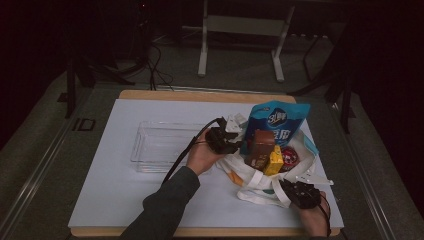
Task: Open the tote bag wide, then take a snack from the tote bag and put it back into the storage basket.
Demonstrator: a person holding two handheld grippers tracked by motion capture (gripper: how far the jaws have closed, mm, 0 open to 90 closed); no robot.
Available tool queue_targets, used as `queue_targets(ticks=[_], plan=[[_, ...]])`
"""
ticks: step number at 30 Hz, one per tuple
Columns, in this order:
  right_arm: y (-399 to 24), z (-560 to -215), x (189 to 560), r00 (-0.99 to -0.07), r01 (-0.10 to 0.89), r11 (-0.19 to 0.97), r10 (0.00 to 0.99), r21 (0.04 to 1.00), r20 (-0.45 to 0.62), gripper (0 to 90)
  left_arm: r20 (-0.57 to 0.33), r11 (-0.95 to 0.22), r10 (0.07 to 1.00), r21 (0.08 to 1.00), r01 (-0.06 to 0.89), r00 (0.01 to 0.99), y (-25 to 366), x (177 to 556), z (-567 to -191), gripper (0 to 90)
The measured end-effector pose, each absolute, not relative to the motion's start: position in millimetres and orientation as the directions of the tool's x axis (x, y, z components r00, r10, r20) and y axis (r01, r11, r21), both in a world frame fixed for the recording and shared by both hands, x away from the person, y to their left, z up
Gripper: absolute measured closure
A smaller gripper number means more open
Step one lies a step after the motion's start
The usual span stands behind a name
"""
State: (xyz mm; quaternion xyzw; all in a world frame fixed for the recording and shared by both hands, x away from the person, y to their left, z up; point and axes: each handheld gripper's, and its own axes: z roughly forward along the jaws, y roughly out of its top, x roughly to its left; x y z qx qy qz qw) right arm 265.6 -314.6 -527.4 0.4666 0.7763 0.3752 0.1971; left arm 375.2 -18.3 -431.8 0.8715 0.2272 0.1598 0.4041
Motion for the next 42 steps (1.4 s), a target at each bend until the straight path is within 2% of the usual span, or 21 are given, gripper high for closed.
queue_targets(ticks=[17, 27, 37, 42], plan=[[-314.7, -527.4, 265.9, -0.487, 0.578, 0.282, 0.872, 0.766, 0.047, 83.6, 0.009, -0.461, 0.465, 0.856, 0.234, 0.885, -7.6, 363.2, -418.1, 60.7], [-315.3, -527.6, 266.1, -0.489, 0.576, 0.281, 0.871, 0.768, 0.048, 83.6, 0.013, -0.470, 0.395, 0.862, 0.190, 0.919, -9.5, 359.9, -413.2, 58.8], [-315.3, -527.6, 266.0, -0.490, 0.576, 0.281, 0.871, 0.768, 0.048, 83.6, -0.028, -0.432, 0.333, 0.884, 0.179, 0.943, -13.4, 364.5, -411.0, 50.8], [-315.6, -527.6, 266.1, -0.491, 0.576, 0.282, 0.870, 0.768, 0.048, 83.6, -0.048, -0.414, 0.301, 0.893, 0.175, 0.953, -13.5, 368.3, -411.1, 43.4]])
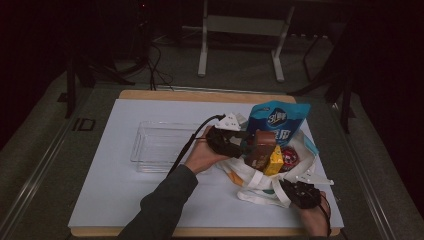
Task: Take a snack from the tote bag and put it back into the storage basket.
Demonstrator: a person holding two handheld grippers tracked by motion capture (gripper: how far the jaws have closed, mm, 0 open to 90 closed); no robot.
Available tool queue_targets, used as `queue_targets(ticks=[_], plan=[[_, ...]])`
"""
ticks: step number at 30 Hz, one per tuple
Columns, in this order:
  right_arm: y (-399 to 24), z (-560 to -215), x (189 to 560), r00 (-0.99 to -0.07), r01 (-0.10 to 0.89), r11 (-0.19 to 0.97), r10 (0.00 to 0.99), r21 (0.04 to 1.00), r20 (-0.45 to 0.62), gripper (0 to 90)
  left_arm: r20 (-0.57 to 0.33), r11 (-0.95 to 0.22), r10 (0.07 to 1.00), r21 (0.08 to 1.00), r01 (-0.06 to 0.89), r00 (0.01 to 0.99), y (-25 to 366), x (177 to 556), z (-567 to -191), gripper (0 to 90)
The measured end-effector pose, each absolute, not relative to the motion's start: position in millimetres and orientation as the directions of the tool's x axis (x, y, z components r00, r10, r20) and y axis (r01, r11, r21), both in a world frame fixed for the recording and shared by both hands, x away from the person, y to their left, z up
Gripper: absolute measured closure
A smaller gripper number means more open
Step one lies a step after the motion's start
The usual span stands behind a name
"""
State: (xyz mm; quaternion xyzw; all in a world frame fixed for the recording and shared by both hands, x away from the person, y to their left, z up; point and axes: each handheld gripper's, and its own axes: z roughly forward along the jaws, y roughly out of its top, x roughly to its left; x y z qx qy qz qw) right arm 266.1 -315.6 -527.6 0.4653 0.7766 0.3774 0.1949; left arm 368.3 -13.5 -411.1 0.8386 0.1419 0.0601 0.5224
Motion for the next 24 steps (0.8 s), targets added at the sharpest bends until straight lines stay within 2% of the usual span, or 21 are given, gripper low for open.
queue_targets(ticks=[6, 10, 17, 24], plan=[[-315.5, -527.6, 266.1, -0.491, 0.575, 0.282, 0.870, 0.768, 0.048, 83.6, -0.044, -0.394, 0.251, 0.908, 0.144, 0.967, -14.7, 370.0, -410.8, 34.7], [-315.5, -527.7, 266.0, -0.491, 0.575, 0.282, 0.870, 0.768, 0.048, 83.6, -0.025, -0.397, 0.239, 0.910, 0.121, 0.971, -19.5, 371.7, -410.3, 34.0], [-315.8, -527.7, 266.1, -0.493, 0.574, 0.283, 0.869, 0.768, 0.049, 83.6, -0.064, -0.375, 0.231, 0.915, 0.150, 0.971, -26.6, 381.2, -417.9, 27.2], [-316.1, -527.8, 266.1, -0.495, 0.574, 0.283, 0.868, 0.769, 0.049, 83.6, -0.074, -0.373, 0.210, 0.916, 0.150, 0.975, -33.7, 385.8, -420.0, 26.0]])
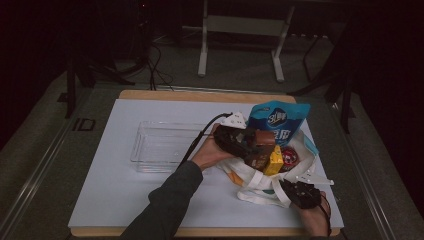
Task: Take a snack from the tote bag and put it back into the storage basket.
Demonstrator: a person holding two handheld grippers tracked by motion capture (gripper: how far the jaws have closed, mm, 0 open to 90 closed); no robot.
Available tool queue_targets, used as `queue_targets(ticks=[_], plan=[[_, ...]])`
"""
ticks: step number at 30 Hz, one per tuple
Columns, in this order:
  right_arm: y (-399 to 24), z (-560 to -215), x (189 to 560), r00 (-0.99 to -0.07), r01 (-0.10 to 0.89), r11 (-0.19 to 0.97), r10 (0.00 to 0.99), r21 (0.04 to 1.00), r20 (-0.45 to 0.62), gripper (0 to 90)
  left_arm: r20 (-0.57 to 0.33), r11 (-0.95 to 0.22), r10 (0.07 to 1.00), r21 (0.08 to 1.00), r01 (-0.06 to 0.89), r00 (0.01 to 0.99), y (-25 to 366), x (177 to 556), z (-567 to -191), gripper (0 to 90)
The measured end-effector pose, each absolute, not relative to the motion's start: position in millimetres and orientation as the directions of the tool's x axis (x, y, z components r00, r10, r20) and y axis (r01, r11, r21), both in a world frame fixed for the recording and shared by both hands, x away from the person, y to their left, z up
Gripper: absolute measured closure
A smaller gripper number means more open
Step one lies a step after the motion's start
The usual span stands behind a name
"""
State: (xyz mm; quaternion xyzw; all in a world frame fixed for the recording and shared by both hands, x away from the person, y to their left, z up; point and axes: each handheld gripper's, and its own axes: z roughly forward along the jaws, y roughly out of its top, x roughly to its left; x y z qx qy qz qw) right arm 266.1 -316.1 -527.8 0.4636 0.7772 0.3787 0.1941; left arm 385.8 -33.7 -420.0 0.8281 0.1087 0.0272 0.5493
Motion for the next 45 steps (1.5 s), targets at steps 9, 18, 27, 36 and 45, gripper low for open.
queue_targets(ticks=[9, 18, 27, 36, 45], plan=[[-316.2, -527.8, 266.0, -0.495, 0.573, 0.283, 0.867, 0.769, 0.050, 83.6, -0.080, -0.367, 0.183, 0.919, 0.144, 0.980, -42.5, 388.2, -418.8, 24.1], [-316.2, -527.9, 266.0, -0.496, 0.573, 0.282, 0.867, 0.770, 0.051, 83.6, -0.095, -0.344, 0.173, 0.927, 0.151, 0.980, -49.0, 390.0, -424.2, 24.4], [-316.6, -528.0, 265.9, -0.497, 0.574, 0.281, 0.866, 0.769, 0.055, 83.6, -0.128, -0.298, 0.174, 0.938, 0.176, 0.976, -52.6, 389.9, -428.3, 31.8], [-316.5, -528.0, 265.7, -0.496, 0.575, 0.281, 0.866, 0.768, 0.054, 83.6, -0.107, -0.307, 0.193, 0.937, 0.164, 0.975, -55.2, 386.0, -431.2, 34.6], [-316.7, -528.1, 265.6, -0.497, 0.574, 0.280, 0.866, 0.769, 0.056, 83.6, -0.096, -0.323, 0.200, 0.933, 0.158, 0.975, -57.6, 384.4, -436.2, 35.6]])
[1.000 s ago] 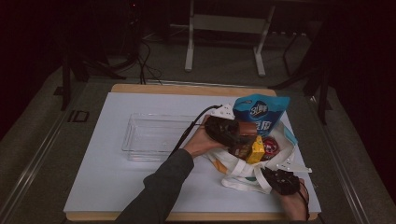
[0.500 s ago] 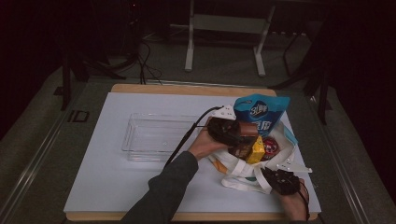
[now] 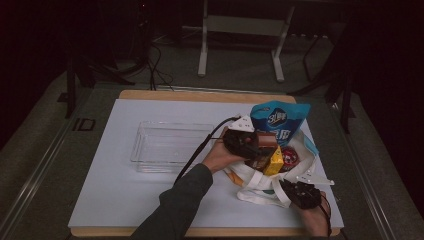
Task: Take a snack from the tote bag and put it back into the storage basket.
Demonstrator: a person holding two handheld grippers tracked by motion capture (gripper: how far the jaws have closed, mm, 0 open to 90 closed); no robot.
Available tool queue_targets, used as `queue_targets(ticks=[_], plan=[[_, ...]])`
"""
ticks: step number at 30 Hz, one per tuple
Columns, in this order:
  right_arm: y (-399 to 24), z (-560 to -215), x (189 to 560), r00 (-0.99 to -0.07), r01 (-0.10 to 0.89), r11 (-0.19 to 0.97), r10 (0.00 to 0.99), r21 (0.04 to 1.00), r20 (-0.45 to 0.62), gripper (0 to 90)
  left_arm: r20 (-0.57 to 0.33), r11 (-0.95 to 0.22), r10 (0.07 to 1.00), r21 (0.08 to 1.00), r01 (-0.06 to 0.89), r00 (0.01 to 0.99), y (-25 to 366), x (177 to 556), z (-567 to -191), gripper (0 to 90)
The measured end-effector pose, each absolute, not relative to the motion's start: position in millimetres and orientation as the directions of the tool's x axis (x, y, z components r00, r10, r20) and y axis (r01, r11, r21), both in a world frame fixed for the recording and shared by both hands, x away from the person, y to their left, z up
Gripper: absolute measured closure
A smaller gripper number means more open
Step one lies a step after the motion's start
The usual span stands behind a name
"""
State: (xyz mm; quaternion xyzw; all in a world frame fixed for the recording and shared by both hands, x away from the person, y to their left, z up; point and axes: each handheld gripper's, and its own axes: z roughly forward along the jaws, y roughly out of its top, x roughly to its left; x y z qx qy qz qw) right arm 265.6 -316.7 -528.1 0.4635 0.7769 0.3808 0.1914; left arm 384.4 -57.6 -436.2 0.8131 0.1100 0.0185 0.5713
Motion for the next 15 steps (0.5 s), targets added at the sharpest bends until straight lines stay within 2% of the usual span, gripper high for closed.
queue_targets(ticks=[15], plan=[[-317.0, -528.2, 265.8, -0.499, 0.574, 0.280, 0.865, 0.770, 0.058, 83.5, -0.133, -0.266, 0.252, 0.943, 0.201, 0.958, -57.9, 386.7, -439.5, 38.2]])
